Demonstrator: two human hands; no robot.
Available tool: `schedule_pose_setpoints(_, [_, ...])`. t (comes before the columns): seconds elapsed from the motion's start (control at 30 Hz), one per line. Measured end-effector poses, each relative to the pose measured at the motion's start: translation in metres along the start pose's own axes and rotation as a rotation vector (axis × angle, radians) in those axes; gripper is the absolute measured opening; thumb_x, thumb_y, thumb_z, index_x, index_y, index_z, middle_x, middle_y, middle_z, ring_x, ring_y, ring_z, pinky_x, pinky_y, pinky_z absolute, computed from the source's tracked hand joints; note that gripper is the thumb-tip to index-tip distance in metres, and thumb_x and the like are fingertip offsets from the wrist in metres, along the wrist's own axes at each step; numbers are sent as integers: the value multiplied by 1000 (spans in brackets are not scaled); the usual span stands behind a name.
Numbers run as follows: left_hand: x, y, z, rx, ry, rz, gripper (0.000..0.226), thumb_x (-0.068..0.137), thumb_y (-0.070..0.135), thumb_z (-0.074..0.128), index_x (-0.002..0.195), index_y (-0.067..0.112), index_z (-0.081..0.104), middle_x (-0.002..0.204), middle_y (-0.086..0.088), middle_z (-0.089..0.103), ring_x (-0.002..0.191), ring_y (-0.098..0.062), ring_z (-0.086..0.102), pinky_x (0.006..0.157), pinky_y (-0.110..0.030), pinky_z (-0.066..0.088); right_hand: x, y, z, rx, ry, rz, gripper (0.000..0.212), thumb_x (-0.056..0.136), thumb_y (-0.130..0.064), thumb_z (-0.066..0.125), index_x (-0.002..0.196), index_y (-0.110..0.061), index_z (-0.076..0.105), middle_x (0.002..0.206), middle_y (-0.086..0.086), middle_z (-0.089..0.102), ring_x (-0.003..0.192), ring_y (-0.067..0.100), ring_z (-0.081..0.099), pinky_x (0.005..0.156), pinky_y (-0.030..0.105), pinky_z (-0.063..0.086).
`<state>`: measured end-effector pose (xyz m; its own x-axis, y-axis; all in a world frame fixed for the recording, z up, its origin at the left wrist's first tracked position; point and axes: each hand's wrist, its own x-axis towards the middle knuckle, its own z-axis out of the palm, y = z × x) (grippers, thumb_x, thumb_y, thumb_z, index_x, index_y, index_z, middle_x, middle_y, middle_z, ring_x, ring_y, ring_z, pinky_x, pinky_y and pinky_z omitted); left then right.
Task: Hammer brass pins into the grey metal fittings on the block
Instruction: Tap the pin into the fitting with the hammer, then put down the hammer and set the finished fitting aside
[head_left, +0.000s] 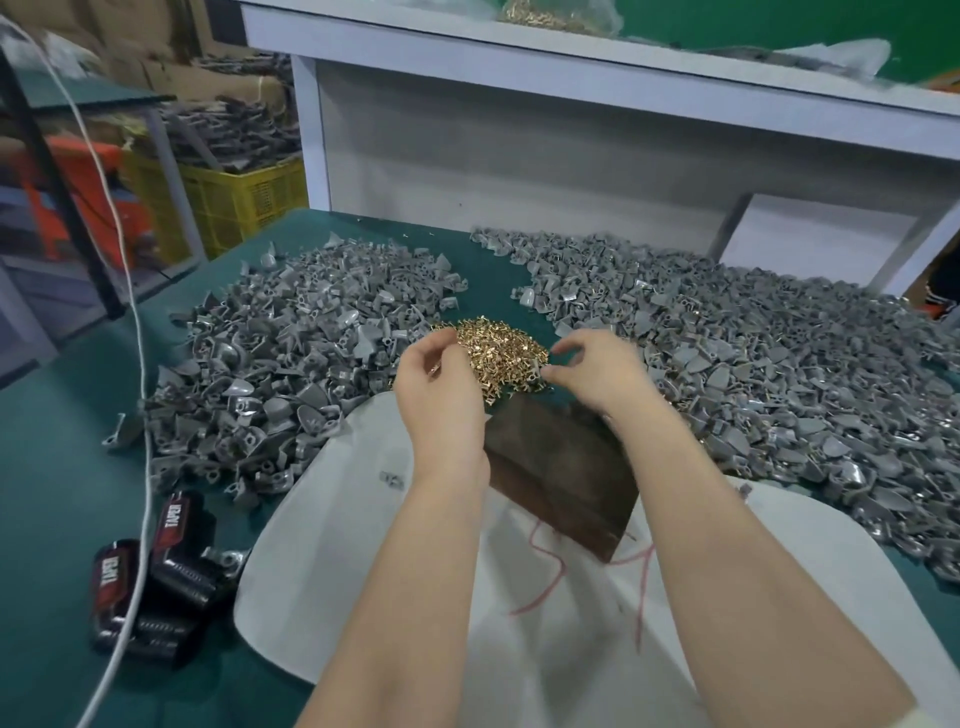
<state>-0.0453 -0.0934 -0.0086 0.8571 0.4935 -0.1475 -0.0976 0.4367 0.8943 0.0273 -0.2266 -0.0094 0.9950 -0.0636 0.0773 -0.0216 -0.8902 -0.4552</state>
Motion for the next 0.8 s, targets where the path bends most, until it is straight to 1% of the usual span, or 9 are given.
schedule_pose_setpoints(0.13, [1, 2, -1, -54, 31, -14, 20, 93, 3, 45, 103, 14, 59, 97, 2, 58, 77, -5, 52, 67, -17, 41, 14, -14, 21, -139, -40, -71, 27, 86, -21, 64, 113, -23, 64, 122, 5, 61, 110, 26, 57, 91, 34, 46])
schedule_pose_setpoints(0.33, [2, 0, 0, -71, 37, -4, 21, 92, 1, 45, 97, 17, 58, 95, 5, 58, 71, -1, 52, 64, -15, 40, 23, -14, 27, -176, -9, -27, 20, 86, -5, 52, 103, -9, 62, 109, 13, 63, 101, 31, 59, 83, 36, 51])
schedule_pose_setpoints(0.43, [2, -1, 0, -76, 45, 8, 21, 92, 1, 46, 95, 18, 59, 89, 9, 57, 51, 13, 48, 51, -5, 38, 23, -8, 20, 132, 72, 71, 14, 88, -3, 55, 87, -17, 59, 104, 7, 65, 98, 25, 62, 87, 38, 52])
schedule_pose_setpoints(0.5, [3, -1, -1, -90, 65, 13, 21, 92, 2, 45, 97, 17, 59, 88, 8, 56, 46, 11, 45, 48, -3, 35, 25, 1, 4, 472, 278, 218, 22, 88, 0, 55, 81, -20, 56, 104, 5, 66, 93, 20, 64, 85, 34, 53])
schedule_pose_setpoints(0.53, [3, 0, -1, -102, 80, 16, 21, 92, 2, 45, 97, 17, 59, 87, 7, 56, 45, 11, 45, 47, -3, 35, 27, 8, -7, 629, 416, 286, 22, 88, 2, 53, 86, -19, 59, 108, 6, 65, 93, 19, 64, 84, 31, 53])
schedule_pose_setpoints(0.6, [3, 0, -1, -125, 105, 20, 22, 93, 2, 44, 97, 18, 59, 87, 6, 56, 46, 10, 46, 47, -3, 35, 30, 19, -25, 716, 610, 375, 32, 90, 1, 49, 117, -13, 59, 130, 10, 53, 110, 22, 58, 91, 30, 50])
schedule_pose_setpoints(0.7, [-2, 1, 1, -130, 117, 60, 23, 93, 2, 44, 100, 19, 58, 83, 8, 55, 49, 11, 48, 47, -1, 35, 18, 5, -25, 458, 425, 298, 62, 92, -7, 52, 147, -23, 27, 157, 10, -6, 140, 30, 26, 106, 24, 30])
schedule_pose_setpoints(0.73, [-3, 3, 1, -135, 119, 92, 24, 93, 1, 44, 100, 18, 58, 84, 10, 56, 53, 14, 49, 50, 0, 36, 12, -8, -20, 357, 337, 173, 64, 92, -10, 54, 147, -27, 26, 158, 8, -9, 142, 31, 22, 110, 28, 29])
schedule_pose_setpoints(0.8, [-3, 9, 0, -150, 144, 188, 25, 92, -1, 44, 99, 19, 58, 92, 9, 58, 70, 13, 54, 66, -3, 41, -1, -44, -6, 175, 147, -154, 55, 92, -16, 56, 143, -26, 37, 153, 8, 26, 135, 24, 37, 109, 34, 34])
